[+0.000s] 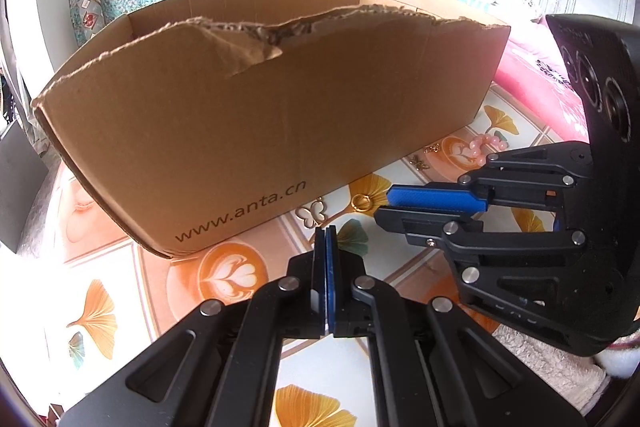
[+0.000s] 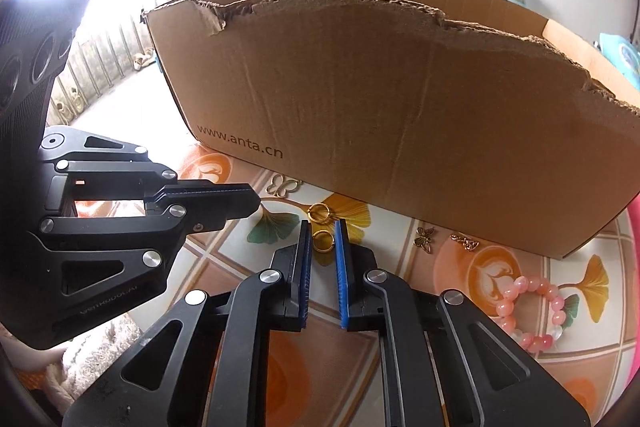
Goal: Organize jewelry
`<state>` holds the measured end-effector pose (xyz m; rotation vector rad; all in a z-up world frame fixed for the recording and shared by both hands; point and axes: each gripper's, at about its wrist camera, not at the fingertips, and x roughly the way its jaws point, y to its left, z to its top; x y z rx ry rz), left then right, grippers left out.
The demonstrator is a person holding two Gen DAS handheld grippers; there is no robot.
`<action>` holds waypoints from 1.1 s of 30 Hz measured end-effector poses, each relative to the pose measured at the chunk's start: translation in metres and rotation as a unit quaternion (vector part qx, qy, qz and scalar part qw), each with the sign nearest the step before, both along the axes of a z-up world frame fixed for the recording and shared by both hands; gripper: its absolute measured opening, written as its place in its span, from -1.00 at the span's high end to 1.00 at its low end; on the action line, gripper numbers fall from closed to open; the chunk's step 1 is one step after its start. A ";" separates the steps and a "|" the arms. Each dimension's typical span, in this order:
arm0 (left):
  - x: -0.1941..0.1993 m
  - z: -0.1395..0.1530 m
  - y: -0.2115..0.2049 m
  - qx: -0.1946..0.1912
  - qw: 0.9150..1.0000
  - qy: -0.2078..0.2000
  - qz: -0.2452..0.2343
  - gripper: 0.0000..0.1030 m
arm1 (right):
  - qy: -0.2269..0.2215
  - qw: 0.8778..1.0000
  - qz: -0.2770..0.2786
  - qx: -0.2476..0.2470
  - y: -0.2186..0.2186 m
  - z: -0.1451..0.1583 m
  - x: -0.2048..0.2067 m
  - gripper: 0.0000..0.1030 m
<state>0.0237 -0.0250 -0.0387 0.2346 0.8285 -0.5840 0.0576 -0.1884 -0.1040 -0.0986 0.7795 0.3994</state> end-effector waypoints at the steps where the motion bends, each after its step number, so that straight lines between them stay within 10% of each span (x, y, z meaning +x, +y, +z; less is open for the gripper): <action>1: 0.000 0.001 0.000 -0.002 1.000 -0.001 -0.001 0.99 | 0.003 1.000 0.000 0.007 -0.002 0.000 0.000 0.83; 33: 0.006 -0.007 -0.040 -0.048 0.995 0.036 -0.077 0.99 | 0.025 0.995 -0.045 0.082 -0.084 0.004 -0.023 0.96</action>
